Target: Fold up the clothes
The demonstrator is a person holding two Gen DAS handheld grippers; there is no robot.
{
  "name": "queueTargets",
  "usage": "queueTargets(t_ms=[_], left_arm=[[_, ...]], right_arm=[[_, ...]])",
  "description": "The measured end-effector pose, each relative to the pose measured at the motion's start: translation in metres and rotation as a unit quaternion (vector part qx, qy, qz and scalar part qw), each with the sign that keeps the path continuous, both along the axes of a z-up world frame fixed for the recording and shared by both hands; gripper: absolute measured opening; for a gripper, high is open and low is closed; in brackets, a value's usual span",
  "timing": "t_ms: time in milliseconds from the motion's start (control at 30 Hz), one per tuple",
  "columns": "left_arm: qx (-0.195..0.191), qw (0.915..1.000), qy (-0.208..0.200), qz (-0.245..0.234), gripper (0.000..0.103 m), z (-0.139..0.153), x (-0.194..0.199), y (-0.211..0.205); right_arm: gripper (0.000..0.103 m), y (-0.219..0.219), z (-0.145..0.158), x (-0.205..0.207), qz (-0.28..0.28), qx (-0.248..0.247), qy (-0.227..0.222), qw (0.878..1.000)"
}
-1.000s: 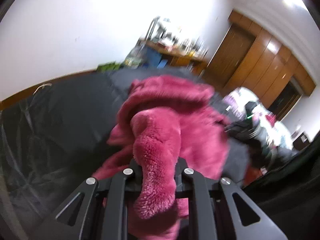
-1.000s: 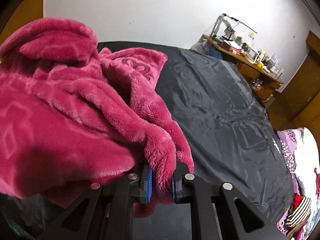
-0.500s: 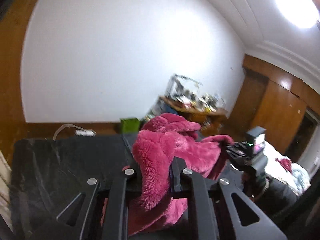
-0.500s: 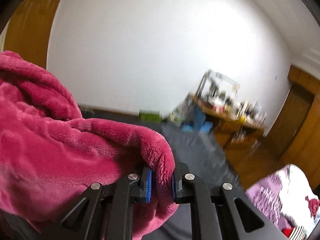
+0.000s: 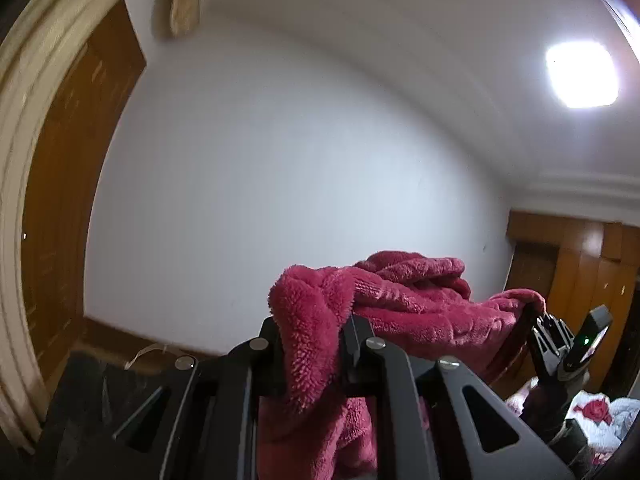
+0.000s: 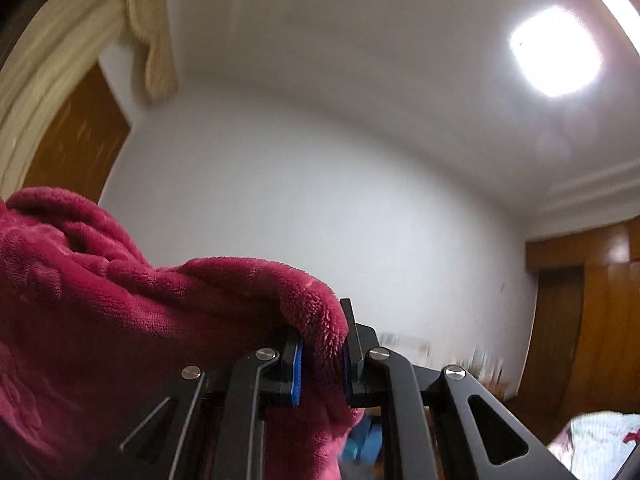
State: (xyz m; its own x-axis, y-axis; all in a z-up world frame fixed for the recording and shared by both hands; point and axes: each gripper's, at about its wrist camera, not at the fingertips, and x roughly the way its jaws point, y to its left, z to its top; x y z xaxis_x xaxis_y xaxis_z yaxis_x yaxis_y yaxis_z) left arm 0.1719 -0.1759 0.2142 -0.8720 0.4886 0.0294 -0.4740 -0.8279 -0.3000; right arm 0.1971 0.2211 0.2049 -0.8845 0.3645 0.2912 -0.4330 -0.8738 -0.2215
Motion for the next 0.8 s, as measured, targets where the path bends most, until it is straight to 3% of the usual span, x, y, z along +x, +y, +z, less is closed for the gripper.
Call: queueTargets(t_ms=[200,267,400,533,667,767,800], left_arm=[[0.023,0.9984,0.048,-0.016,0.017,0.013,0.053,0.005],[0.025,0.9971,0.052,-0.05,0.018,0.006,0.067,0.01],[-0.02,0.9933,0.026,-0.111,0.018,-0.029,0.081,0.044],[-0.069,0.9767,-0.023,-0.202,0.019,-0.079,0.084,0.088],[-0.089,0.9608,-0.028,-0.261,0.019,-0.102,0.089,0.114],[-0.098,0.9472,-0.016,-0.305,0.035,-0.114,0.095,0.127],[-0.095,0.9412,-0.023,-0.323,0.053,-0.119,0.092,0.132]], right_arm=[[0.015,0.0,0.043,0.043,-0.001,0.018,0.078,0.997],[0.015,0.007,0.053,0.049,-0.001,0.011,0.093,0.996],[0.015,0.015,0.075,0.064,0.001,-0.012,0.13,0.991],[0.015,0.008,0.099,0.082,-0.012,0.008,0.174,0.985],[0.015,-0.011,0.118,0.088,-0.019,0.052,0.19,0.98],[0.015,-0.019,0.125,0.088,-0.033,0.083,0.203,0.975],[0.015,-0.021,0.127,0.091,-0.037,0.089,0.208,0.973]])
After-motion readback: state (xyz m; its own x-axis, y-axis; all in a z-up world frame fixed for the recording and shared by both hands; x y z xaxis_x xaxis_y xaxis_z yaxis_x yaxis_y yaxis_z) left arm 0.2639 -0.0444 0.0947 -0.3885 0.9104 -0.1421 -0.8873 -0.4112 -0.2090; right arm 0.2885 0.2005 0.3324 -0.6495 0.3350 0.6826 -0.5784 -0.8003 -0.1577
